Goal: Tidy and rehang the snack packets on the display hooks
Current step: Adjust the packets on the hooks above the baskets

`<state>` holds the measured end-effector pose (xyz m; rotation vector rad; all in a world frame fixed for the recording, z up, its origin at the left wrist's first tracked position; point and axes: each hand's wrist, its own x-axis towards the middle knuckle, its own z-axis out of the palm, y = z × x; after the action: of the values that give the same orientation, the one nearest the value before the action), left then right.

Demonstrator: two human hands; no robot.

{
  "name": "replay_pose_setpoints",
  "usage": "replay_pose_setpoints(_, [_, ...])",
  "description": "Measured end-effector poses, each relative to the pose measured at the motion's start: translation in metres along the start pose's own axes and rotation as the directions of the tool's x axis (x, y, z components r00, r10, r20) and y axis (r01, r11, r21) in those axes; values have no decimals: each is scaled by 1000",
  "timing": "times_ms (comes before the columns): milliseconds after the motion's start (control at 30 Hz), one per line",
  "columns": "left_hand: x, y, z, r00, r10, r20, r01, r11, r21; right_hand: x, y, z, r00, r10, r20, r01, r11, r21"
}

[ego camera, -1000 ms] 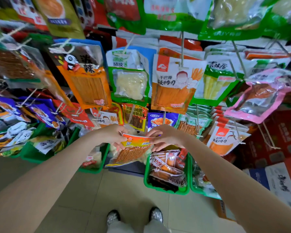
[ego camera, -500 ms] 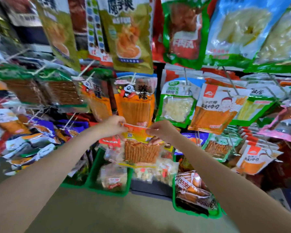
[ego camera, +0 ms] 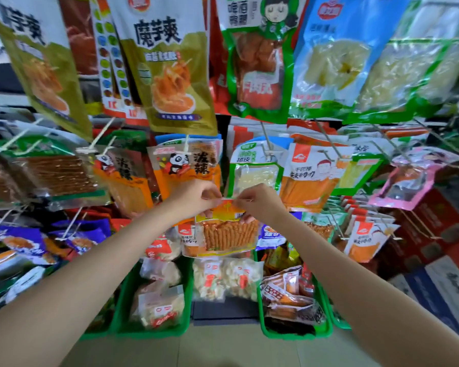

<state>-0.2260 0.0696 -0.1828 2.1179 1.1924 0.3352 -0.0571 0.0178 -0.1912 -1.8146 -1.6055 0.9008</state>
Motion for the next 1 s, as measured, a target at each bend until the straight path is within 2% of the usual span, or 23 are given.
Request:
replay_pose_setpoints(100, [20,23,9,999,31,-37,-28,996,87,-2,9,-24,995,13,-103,-3,995,97])
replay_pose_setpoints(267, [51,60,21,971,118,-209,-118,993,10,12,20,-66,968,54,-246,23,954,298])
replay_pose_setpoints(400, [68,78,24,948,128,-291,-133,991,3,29,25,-87,954,12,-300,75,958,276])
replay_pose_setpoints(500, [80,82,23,923,98,-372,-85,995,50,39,25,-91,944,-16,-328,103,963,249])
replay_pose_setpoints(600, [91,78,22,918,61,-393,-35,997,72,50,22,-91,953,12,-304,68,966,251])
replay_pose_setpoints(767, [91,69,26,900,100,-424,-50,990,129,54,20,-93,987,-7,-161,48,966,255])
replay_pose_setpoints(867, [89,65,29,884,87,-459,-27,990,135,54,19,-90,986,-36,-164,72,974,216])
replay_pose_setpoints(1000, [94,69,34,866,39,-498,17,994,107,53,23,-84,984,-41,-171,86,959,268])
